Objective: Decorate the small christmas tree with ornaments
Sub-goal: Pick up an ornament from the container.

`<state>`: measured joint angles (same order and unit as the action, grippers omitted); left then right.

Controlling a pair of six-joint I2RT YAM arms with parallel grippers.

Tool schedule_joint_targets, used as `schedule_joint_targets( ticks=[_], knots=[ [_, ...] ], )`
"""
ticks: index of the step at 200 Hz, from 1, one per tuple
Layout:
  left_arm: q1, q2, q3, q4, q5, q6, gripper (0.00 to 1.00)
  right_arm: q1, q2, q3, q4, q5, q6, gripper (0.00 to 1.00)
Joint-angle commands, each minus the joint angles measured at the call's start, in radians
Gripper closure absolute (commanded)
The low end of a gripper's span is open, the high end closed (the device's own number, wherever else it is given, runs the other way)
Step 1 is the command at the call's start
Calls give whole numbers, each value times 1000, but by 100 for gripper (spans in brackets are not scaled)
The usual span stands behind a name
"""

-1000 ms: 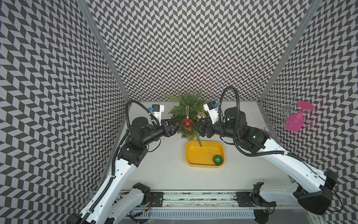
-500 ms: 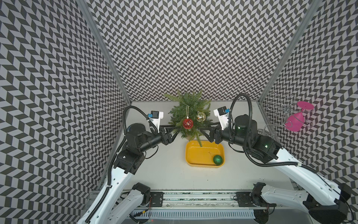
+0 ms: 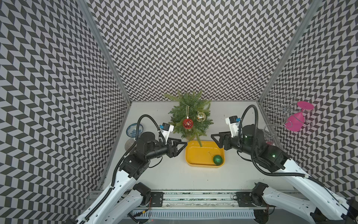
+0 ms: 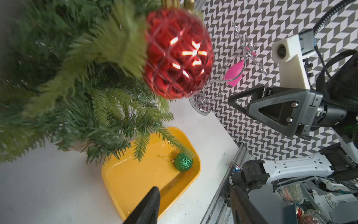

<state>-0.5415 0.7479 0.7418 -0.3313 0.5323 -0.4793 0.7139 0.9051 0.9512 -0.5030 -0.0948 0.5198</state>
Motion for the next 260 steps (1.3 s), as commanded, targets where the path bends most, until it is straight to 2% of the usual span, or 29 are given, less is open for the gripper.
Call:
schedule_joint_targets(
  ticks=[1,41,84,130,205,260],
  knots=[
    [-32,16,-21,-79,-74,22,40,-9,-8,-47,-47,34,65,33],
    [-102,29,-63,-72,-115,-18,40,-9,32,-92,-137,102,111,26],
    [-157,45,-82,-76,-177,-34,40,-9,129,-117,-171,68,92,24],
    [-167,55,-103,-61,-190,-45,40,-8,264,-133,-168,10,63,24],
    [-170,57,-119,-46,-195,-42,40,-7,362,-150,-158,30,61,24],
    [-169,73,-125,-38,-198,-35,40,4,411,-155,-95,-34,62,26]
  ],
)
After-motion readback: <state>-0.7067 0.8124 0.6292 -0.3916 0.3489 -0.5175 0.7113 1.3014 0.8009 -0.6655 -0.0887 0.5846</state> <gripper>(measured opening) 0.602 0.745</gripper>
